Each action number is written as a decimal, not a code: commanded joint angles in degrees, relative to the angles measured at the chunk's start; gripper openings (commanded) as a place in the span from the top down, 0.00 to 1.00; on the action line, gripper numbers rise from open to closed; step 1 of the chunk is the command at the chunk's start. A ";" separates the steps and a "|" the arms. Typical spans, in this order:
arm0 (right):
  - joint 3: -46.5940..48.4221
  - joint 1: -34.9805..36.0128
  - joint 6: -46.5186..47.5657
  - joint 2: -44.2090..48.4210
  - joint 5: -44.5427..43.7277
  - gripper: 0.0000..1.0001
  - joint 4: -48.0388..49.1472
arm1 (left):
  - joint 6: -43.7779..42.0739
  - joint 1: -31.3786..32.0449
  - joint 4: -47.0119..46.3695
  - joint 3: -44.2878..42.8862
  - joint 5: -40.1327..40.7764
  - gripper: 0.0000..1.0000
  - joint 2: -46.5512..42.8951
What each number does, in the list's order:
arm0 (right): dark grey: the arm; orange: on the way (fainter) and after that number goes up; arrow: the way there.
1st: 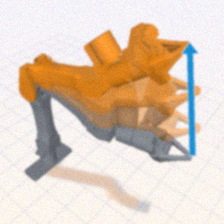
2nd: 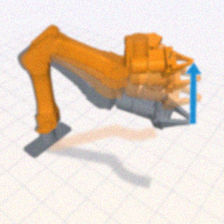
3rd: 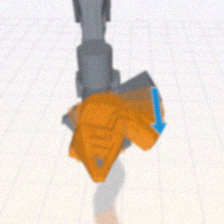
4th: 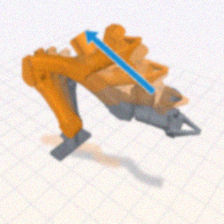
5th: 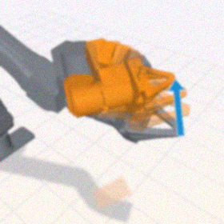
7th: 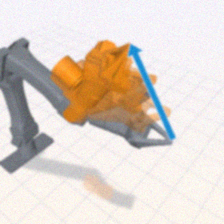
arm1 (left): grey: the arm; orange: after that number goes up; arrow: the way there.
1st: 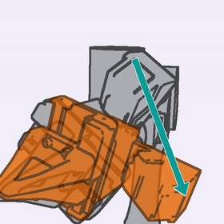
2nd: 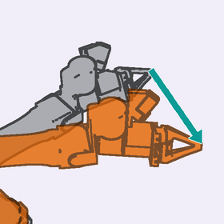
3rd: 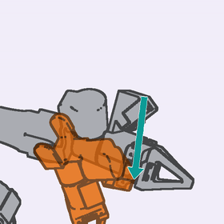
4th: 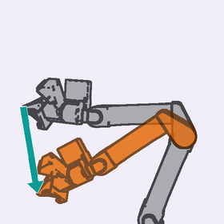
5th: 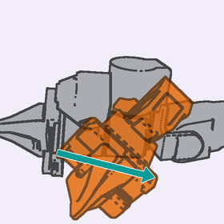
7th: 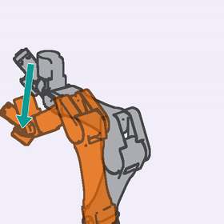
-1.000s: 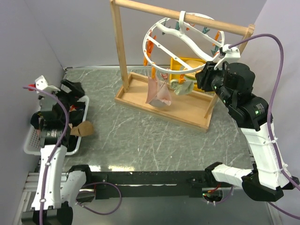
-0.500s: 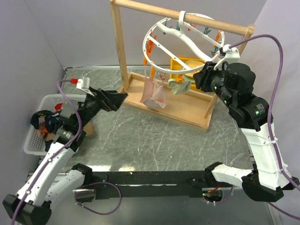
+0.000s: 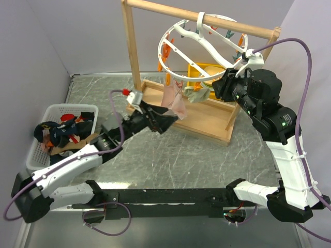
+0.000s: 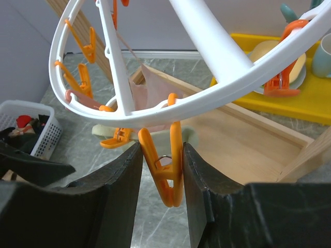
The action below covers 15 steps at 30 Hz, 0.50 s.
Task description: Remove the socks clipped to the hanger
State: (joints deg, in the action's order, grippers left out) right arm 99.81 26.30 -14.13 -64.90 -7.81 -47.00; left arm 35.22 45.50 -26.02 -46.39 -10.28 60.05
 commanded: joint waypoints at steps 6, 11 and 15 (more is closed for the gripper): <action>-0.67 -0.55 -1.07 1.80 0.61 0.57 -2.57 | -9.64 5.39 -6.58 -11.35 8.35 0.11 12.09; -0.06 -0.47 -1.07 1.71 0.61 0.57 -2.74 | -10.00 5.83 -9.31 -15.13 7.47 0.16 18.33; -0.05 -0.55 -1.25 2.06 0.69 0.57 -2.48 | -10.70 6.27 -7.12 -19.86 10.10 0.20 22.82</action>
State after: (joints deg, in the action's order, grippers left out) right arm 99.50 26.22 -14.55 -64.79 -7.11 -46.83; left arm 26.33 50.98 -31.40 -60.62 -2.94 79.59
